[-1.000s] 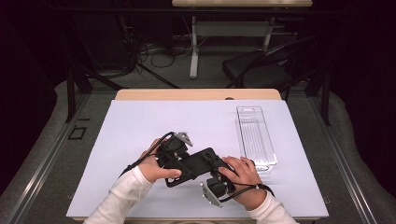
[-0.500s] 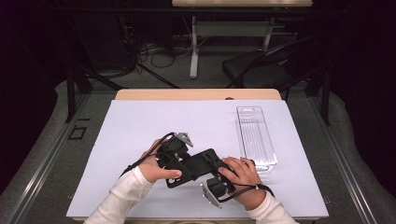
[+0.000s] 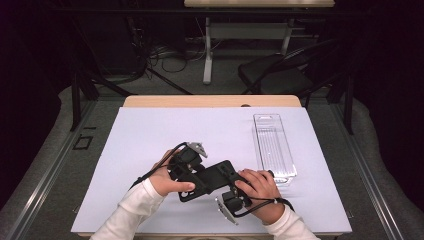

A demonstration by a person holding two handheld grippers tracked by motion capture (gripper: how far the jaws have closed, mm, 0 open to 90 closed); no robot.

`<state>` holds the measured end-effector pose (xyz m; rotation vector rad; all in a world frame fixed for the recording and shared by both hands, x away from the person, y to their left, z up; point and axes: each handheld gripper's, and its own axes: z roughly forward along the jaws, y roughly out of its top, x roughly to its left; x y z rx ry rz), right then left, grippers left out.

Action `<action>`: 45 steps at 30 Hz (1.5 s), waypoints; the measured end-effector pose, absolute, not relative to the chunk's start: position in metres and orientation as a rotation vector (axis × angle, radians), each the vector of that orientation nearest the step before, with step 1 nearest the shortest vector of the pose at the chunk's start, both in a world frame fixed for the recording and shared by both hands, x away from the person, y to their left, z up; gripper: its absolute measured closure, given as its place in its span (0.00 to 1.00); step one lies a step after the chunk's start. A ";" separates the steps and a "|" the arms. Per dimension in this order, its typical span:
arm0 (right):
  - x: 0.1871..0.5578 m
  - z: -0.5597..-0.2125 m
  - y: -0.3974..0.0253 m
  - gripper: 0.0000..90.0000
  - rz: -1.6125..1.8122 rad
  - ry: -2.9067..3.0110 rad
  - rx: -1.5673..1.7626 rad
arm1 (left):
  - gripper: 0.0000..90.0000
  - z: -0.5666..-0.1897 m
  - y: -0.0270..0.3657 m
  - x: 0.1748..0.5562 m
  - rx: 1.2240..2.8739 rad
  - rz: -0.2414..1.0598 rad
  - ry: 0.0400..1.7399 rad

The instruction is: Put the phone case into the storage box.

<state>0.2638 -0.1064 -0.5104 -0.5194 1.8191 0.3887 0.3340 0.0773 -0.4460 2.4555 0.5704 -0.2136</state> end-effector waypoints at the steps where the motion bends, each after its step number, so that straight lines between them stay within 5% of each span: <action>1: 0.264 -0.511 -0.107 0.86 0.389 1.814 -0.519 | 0.16 -0.446 0.077 0.334 2.457 -0.213 0.569; 27: 0.265 -0.511 -0.110 0.96 0.410 1.747 -0.488 | 0.16 -0.447 0.079 0.337 2.407 -0.264 0.593; 45: 0.266 -0.511 -0.112 0.97 0.410 1.761 -0.465 | 0.15 -0.446 0.079 0.334 2.397 -0.189 0.553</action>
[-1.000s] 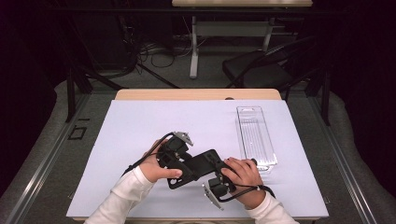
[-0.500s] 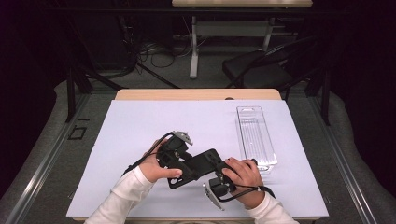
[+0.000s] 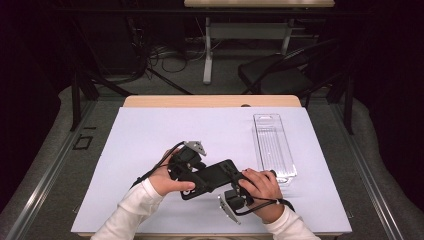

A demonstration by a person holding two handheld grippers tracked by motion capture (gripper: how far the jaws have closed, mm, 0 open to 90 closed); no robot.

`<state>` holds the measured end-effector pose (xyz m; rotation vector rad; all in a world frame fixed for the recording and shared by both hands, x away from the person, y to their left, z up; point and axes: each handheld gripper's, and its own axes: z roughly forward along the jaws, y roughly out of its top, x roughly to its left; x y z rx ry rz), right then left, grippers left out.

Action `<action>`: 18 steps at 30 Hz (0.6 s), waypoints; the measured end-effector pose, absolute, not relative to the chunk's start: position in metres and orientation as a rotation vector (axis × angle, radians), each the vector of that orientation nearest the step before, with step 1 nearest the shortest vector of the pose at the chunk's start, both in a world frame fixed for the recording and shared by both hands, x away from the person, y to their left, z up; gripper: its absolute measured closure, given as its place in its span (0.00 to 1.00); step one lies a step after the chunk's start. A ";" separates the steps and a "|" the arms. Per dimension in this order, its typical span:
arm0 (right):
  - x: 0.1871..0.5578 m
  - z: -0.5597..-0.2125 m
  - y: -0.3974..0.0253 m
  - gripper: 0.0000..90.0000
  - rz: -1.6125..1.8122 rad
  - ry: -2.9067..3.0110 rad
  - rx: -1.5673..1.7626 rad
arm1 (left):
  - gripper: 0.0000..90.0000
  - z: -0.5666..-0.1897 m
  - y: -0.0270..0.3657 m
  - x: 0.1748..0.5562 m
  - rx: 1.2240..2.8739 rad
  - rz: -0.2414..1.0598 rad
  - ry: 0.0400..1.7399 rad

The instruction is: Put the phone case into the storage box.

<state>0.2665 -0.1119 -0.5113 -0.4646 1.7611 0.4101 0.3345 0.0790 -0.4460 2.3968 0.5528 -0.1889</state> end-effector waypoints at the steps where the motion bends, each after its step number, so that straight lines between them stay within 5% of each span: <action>1: 0.267 -0.511 -0.112 0.97 0.410 1.763 -0.463 | 0.14 -0.446 0.079 0.334 2.395 -0.187 0.552; 18: 0.268 -0.511 -0.114 0.97 0.424 1.780 -0.439 | 0.12 -0.445 0.079 0.333 2.384 -0.158 0.540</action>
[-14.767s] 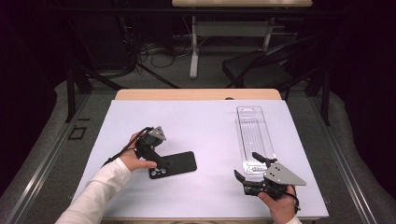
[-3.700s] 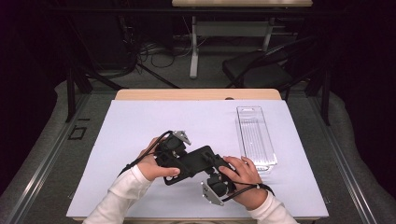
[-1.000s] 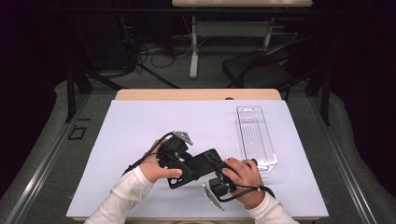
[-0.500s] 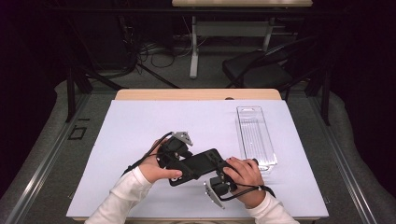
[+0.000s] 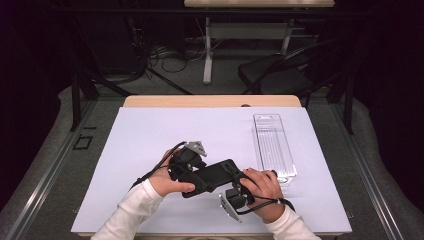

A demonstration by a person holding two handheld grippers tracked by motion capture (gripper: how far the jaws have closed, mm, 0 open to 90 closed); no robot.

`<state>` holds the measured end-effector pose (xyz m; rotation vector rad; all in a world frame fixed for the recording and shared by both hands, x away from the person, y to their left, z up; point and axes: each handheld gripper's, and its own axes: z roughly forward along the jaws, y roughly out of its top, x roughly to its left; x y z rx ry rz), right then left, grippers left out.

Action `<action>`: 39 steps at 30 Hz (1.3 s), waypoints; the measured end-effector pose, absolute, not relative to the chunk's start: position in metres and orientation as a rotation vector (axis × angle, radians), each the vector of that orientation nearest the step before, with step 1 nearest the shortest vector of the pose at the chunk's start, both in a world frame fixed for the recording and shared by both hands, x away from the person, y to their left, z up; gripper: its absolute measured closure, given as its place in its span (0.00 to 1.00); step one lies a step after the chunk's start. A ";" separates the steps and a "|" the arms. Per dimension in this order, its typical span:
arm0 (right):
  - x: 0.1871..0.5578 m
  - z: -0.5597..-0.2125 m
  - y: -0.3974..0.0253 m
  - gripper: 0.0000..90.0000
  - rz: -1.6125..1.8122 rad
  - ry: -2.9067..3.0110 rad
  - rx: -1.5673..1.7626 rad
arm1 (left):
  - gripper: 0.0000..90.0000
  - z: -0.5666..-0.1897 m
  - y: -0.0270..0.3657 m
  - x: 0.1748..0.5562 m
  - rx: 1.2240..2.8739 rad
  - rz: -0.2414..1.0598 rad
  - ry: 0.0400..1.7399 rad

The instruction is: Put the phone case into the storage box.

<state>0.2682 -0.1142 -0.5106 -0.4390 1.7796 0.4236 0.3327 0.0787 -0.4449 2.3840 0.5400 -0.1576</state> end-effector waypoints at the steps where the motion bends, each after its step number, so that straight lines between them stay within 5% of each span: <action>1: 0.269 -0.511 -0.114 0.97 0.421 1.780 -0.438 | 0.12 -0.444 0.079 0.332 2.387 -0.139 0.548; 39: 0.275 -0.507 -0.129 0.97 0.494 1.846 -0.304 | 0.15 -0.411 0.142 0.346 2.195 -0.054 0.632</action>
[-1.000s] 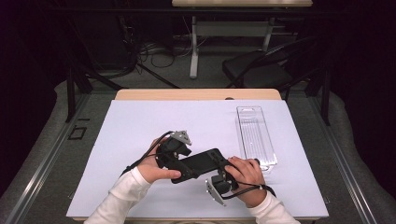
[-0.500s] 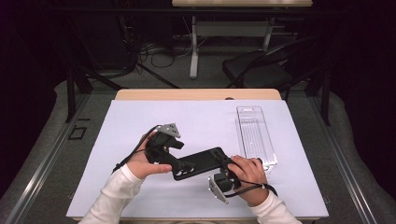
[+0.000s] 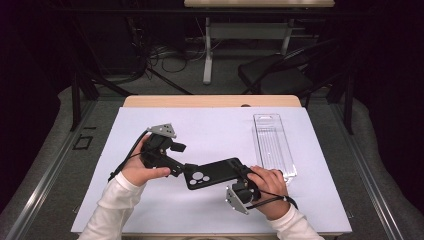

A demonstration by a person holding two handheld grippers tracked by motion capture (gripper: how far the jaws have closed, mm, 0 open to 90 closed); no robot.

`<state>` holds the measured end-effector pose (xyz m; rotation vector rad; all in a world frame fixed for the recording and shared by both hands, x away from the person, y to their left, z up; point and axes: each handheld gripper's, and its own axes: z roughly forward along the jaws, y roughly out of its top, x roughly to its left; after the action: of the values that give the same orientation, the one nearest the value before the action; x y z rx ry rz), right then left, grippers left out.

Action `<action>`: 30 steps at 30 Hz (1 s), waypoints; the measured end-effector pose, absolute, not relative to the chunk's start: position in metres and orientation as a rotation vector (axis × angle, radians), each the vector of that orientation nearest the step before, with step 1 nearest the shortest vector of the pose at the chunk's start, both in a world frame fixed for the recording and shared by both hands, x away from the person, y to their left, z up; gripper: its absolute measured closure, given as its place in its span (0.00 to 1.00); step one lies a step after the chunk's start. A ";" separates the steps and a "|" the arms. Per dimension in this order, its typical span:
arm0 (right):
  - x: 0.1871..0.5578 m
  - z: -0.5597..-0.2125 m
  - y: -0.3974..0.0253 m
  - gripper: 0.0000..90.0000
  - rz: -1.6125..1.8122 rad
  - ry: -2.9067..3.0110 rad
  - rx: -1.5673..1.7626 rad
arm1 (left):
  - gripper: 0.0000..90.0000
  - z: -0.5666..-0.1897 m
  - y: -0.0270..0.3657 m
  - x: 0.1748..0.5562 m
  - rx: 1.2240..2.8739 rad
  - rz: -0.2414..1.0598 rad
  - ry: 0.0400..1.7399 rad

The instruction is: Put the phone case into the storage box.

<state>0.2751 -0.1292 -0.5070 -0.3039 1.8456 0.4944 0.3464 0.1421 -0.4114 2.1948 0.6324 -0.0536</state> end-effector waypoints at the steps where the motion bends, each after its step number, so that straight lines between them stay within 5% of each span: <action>1: 0.275 -0.507 -0.129 0.97 0.495 1.847 -0.305 | 0.15 -0.412 0.143 0.347 2.194 -0.051 0.636; 30: 0.279 -0.505 -0.133 0.97 0.585 1.945 -0.218 | 0.22 -0.416 0.160 0.360 2.183 0.034 0.671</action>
<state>0.2792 -0.1333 -0.5048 -0.2177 1.9455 0.5845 0.3598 0.1603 -0.4165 2.1833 0.6711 0.0343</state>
